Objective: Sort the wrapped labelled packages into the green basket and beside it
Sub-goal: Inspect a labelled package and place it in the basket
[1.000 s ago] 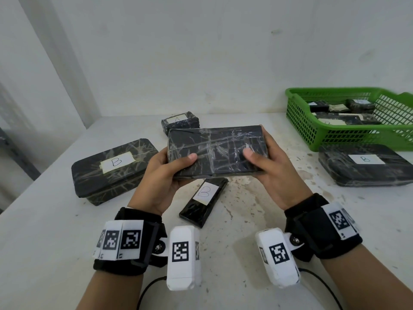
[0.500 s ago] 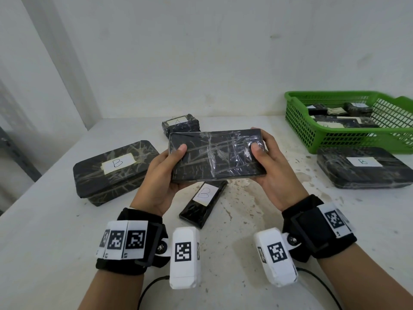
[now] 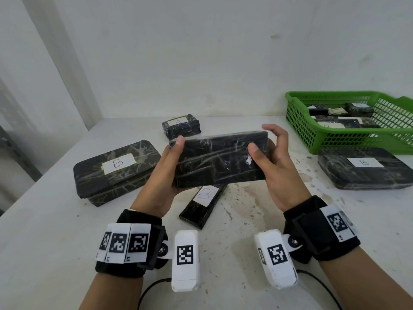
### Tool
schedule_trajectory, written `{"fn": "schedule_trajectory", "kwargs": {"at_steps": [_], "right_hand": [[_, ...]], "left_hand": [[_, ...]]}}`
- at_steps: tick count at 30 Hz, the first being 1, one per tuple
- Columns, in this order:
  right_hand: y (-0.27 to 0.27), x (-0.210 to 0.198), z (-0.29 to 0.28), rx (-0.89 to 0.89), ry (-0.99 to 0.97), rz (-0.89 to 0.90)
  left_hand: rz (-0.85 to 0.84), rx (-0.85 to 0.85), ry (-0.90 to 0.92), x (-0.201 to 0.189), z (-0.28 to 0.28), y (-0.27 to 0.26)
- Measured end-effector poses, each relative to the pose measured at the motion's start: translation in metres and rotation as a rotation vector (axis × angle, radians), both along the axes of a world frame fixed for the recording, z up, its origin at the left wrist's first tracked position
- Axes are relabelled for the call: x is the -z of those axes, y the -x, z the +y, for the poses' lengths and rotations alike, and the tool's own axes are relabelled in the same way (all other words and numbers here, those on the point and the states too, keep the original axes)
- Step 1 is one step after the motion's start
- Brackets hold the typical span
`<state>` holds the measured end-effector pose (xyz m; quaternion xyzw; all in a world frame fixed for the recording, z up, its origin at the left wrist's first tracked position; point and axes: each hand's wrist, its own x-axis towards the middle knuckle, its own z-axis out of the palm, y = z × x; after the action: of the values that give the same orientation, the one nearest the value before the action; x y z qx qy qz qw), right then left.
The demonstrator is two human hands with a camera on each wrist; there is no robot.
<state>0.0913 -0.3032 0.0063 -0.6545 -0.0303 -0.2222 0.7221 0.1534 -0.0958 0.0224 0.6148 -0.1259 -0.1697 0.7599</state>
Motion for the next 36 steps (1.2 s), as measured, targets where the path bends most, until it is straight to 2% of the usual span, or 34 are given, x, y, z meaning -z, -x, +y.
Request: {"fn": "schedule_trajectory", "kwargs": {"at_steps": [8,13,18,23,30,36], "right_hand": [[0.002,-0.007,-0.004,-0.022,0.030,-0.009],[0.005,-0.010,0.003,-0.152,-0.038,0.192],[0.004,-0.011,0.004,-0.162,-0.111,0.327],[0.000,-0.009,0.004,-0.046,-0.135,0.299],[0.001,-0.011,0.008,-0.072,-0.221,0.264],[0.001,-0.009,0.011,-0.003,-0.219,0.237]], "left_hand": [[0.080,0.063,0.036,-0.003,0.005,-0.001],[-0.027,-0.048,0.095,0.001,0.001,-0.004],[-0.080,-0.087,0.180,0.002,-0.002,-0.001],[-0.077,-0.002,0.162,-0.002,0.000,0.002],[-0.050,-0.051,0.137,0.001,-0.001,-0.002],[-0.101,0.004,0.134,0.002,-0.002,-0.001]]}}
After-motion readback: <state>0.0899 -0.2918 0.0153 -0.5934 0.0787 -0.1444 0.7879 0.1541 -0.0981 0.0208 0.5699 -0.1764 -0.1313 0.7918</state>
